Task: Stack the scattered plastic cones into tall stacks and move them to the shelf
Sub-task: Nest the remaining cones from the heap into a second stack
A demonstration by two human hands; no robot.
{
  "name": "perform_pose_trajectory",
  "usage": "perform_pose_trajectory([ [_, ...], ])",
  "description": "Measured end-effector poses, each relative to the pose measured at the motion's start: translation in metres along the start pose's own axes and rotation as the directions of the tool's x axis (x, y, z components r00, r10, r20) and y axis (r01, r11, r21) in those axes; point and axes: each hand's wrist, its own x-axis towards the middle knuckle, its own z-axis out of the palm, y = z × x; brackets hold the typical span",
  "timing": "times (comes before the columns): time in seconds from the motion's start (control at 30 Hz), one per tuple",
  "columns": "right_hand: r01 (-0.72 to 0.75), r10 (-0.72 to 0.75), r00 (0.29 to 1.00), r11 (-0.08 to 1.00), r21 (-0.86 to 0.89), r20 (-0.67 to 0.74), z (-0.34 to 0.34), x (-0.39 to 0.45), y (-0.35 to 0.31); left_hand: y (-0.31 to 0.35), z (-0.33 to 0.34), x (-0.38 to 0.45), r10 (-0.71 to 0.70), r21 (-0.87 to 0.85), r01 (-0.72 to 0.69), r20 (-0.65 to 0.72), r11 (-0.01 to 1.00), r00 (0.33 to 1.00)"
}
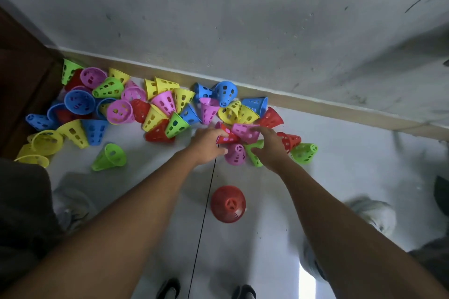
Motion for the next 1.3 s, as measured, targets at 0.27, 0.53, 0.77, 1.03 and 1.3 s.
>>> perform_pose_trajectory([
  [0.27,0.052,-0.047,0.996,0.997,0.062,-0.081,0.006,0.007,0.003,0.004,0.013,0.005,-0.106,-0.173,0.069,-0.217,0.982,0.970],
  [0.53,0.000,0.004,0.996,0.999,0.041,-0.092,0.019,0.005,0.020,0.010,-0.014,-0.013,-0.224,-0.432,0.076,-0.304,0.899,0.926],
  [0.77,0.020,-0.004,0.990,0.993,0.114,-0.141,0.012,-0.001,0.018,0.021,-0.051,-0.052,-0.165,-0.695,0.079,-0.058,0.714,0.985],
  [1.03,-0.017,0.084,0.987,0.900,0.436,-0.135,-0.008,-0.012,0.008,0.035,-0.076,-0.087,-0.055,-0.770,0.234,0.251,0.593,0.966],
  [1.3,-0.084,0.156,0.987,0.724,0.684,-0.044,-0.036,-0.027,0.001,0.039,-0.082,-0.099,0.080,-0.605,0.292,0.511,0.741,0.856],
])
